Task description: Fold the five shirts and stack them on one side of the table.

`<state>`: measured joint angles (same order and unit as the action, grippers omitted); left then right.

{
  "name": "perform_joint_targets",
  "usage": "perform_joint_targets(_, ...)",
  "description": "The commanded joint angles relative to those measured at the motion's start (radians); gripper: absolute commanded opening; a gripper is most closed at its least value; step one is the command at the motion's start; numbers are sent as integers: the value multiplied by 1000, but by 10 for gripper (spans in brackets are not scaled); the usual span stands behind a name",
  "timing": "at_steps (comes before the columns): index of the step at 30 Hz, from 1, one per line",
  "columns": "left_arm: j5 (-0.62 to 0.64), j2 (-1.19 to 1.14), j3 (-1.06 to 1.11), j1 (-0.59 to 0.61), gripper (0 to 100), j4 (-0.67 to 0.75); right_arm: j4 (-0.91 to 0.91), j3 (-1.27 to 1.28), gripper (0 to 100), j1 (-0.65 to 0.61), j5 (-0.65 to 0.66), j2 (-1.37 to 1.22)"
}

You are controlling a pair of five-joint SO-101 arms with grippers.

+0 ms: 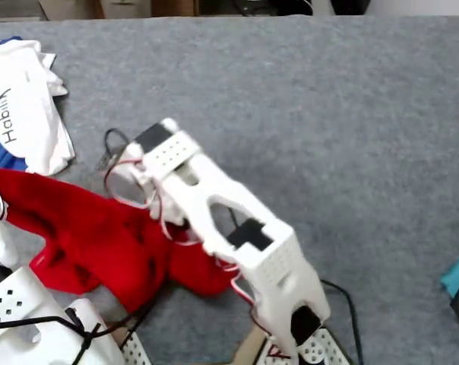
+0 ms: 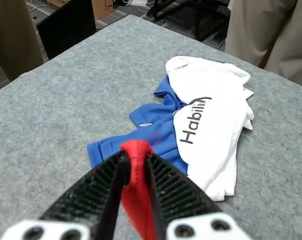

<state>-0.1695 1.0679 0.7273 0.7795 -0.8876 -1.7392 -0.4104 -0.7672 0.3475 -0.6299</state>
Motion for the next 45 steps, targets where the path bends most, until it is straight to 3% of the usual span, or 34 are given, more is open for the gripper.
perform_joint_targets(1, -6, 12, -5, 3, 20, 18, -15, -51, 4, 94, -9, 5)
perform_joint_targets(10, -6, 2, 3, 0, 20, 17, -3, -200, 5, 265, -5, 2)
perform_joint_targets(15, -6, 12, 98, -40, 20, 18, 101, -278, 8, 291, 3, 1)
perform_joint_targets(18, -6, 12, 140, -46, 20, 18, 130, -280, 24, 289, 84, 1)
perform_joint_targets(26, -6, 12, 149, -40, 20, 17, 25, -302, 387, 285, 100, 16)
perform_joint_targets(33, -6, 12, 149, -43, 20, 17, -49, -329, 276, 269, 52, 117)
perform_joint_targets(41, -6, 12, 149, -41, 20, 17, -26, -68, 172, 41, -89, 211)
perform_joint_targets(45, -3, 12, 149, -41, 20, 17, 26, -64, 173, 16, -141, 180)
